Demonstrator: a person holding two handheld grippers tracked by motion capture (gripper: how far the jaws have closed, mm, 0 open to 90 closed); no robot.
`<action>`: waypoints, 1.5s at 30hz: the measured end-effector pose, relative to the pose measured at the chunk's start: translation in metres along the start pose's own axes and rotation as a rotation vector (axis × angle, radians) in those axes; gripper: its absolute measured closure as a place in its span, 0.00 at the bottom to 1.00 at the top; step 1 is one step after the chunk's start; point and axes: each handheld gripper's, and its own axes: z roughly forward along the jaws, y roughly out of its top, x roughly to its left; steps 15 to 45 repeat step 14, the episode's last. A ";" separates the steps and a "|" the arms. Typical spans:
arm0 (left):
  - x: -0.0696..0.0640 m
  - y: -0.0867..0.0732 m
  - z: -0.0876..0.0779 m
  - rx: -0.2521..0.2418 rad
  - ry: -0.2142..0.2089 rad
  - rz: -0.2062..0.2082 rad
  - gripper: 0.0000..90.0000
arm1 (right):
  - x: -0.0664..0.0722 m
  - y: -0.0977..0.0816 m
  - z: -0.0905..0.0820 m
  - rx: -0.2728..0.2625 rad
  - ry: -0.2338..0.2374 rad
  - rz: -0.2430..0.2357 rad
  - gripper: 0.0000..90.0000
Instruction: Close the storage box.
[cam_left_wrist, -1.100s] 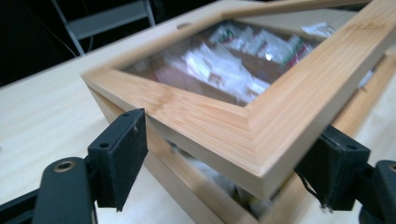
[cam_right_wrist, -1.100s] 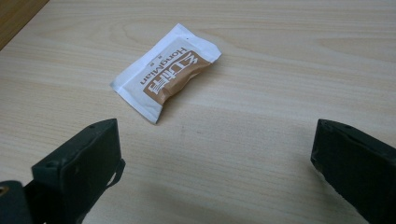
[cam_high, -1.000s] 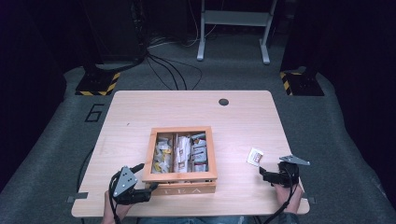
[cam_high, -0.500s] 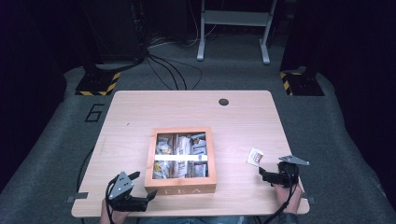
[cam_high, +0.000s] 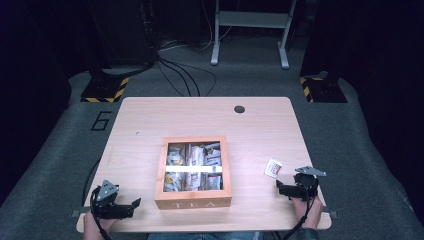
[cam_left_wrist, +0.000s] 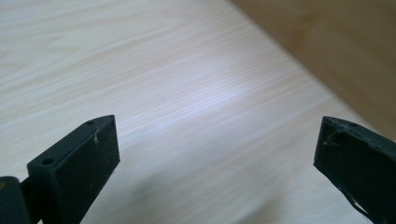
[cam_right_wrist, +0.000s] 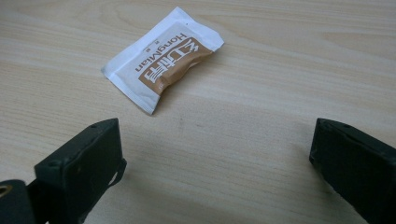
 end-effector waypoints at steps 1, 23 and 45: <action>0.004 -0.001 0.002 -0.004 0.006 -0.011 0.00 | 0.000 0.000 0.000 -0.002 -0.002 -0.004 0.02; 0.020 0.004 0.021 0.074 0.075 -0.031 0.00 | 0.006 -0.001 0.003 0.004 -0.045 -0.042 0.02; 0.020 0.004 0.021 0.074 0.075 -0.031 0.00 | 0.006 -0.001 0.003 0.004 -0.045 -0.042 0.02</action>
